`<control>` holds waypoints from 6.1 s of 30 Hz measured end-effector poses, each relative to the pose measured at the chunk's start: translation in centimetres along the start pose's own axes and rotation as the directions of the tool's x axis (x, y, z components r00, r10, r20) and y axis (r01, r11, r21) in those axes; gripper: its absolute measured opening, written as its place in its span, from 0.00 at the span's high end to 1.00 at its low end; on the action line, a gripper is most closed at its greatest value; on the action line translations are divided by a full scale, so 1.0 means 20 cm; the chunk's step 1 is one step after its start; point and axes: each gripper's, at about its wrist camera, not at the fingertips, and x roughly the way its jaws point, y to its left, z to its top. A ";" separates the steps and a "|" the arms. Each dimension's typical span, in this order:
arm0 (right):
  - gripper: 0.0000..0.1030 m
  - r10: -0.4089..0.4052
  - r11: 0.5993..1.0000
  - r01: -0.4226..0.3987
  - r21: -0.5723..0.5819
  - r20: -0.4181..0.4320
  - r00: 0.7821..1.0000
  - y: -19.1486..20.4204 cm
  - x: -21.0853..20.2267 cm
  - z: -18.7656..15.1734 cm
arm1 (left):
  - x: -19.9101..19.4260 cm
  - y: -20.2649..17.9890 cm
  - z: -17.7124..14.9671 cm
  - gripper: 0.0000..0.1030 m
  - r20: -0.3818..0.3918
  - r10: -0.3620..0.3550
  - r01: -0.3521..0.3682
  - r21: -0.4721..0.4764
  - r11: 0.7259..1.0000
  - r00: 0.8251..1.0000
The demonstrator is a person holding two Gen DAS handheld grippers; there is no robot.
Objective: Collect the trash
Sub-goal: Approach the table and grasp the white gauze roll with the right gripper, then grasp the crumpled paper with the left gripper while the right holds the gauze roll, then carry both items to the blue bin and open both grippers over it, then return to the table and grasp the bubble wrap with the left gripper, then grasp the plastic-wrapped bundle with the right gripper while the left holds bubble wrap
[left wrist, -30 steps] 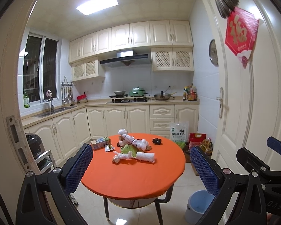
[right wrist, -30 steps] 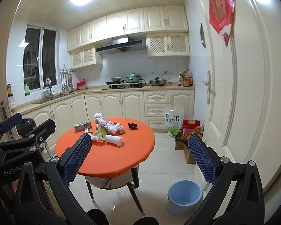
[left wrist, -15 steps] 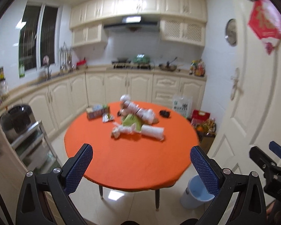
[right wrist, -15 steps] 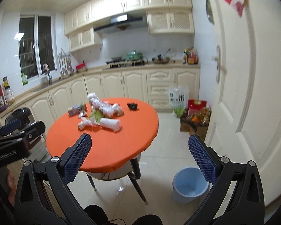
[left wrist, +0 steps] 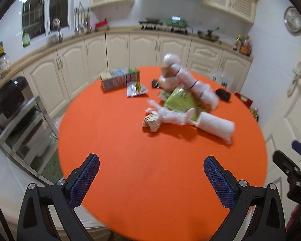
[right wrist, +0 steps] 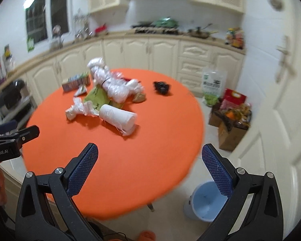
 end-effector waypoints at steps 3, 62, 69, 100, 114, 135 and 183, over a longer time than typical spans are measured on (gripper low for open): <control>0.00 0.018 0.995 -0.024 -0.098 -0.063 0.998 0.08 0.24 0.09 | 0.13 0.01 0.09 0.01 -0.028 0.000 0.000 -0.006 1.000 1.000; 0.68 0.422 0.898 -0.420 0.128 0.010 0.906 -0.20 0.25 -0.12 | 0.11 -0.13 0.25 0.79 0.031 -0.220 0.216 0.095 0.972 0.975; 0.68 0.149 0.967 -0.152 0.203 0.030 0.988 -0.67 0.02 -0.28 | 0.16 -0.74 0.21 0.79 -0.087 -0.362 0.371 0.283 0.884 0.928; 0.68 -0.223 0.904 0.283 0.321 -0.211 0.952 -1.59 0.24 -0.71 | 1.21 -2.05 0.11 0.47 -0.449 -0.275 0.470 0.413 0.780 0.850; 0.07 -0.242 0.898 0.248 0.363 -0.061 0.968 -1.44 -0.07 -0.51 | 0.76 -1.75 0.26 0.37 -0.257 -0.336 0.416 0.393 0.820 0.906; 0.00 0.071 0.995 -0.073 0.067 0.033 0.997 -0.22 0.13 0.11 | 0.44 -0.23 0.40 0.08 0.054 0.075 -0.079 0.086 0.993 0.996; 0.78 0.402 0.916 -0.402 -0.004 0.010 0.916 0.12 0.63 0.45 | 0.56 0.14 0.57 0.86 -0.019 -0.187 0.188 0.039 0.981 0.982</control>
